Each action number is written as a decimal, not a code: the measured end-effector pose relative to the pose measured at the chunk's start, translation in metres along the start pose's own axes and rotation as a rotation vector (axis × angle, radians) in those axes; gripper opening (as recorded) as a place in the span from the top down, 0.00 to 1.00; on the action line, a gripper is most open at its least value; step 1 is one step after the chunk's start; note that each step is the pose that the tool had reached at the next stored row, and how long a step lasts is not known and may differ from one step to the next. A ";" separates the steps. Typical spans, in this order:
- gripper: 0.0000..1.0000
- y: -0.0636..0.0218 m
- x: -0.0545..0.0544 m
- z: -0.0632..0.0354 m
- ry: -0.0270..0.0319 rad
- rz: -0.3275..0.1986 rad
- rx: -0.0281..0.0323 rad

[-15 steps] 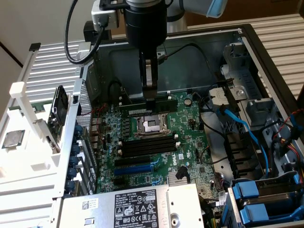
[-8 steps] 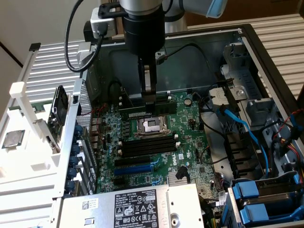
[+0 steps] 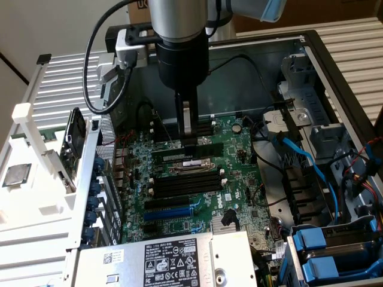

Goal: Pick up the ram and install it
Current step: 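Insert the ram into the slot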

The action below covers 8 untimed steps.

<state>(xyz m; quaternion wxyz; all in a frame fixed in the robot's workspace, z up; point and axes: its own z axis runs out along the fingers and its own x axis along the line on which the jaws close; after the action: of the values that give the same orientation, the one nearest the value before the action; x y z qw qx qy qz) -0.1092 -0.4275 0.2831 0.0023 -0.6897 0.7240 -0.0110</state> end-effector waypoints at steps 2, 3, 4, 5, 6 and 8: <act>0.87 0.0001 0.000 0.0024 -0.0003 0.001 0.0000; 0.87 0.0001 0.000 0.0037 -0.0002 0.002 -0.0001; 0.87 0.0001 0.000 0.0052 -0.0002 0.003 -0.0001; 0.87 0.0001 0.000 0.0062 0.0002 0.003 -0.0001; 0.87 0.0001 0.000 0.0068 0.0006 0.003 -0.0001; 0.87 0.0000 0.000 0.0076 0.0008 0.003 -0.0002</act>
<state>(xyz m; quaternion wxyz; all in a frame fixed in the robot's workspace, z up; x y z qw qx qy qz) -0.1091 -0.4274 0.2756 0.0020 -0.6886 0.7250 -0.0113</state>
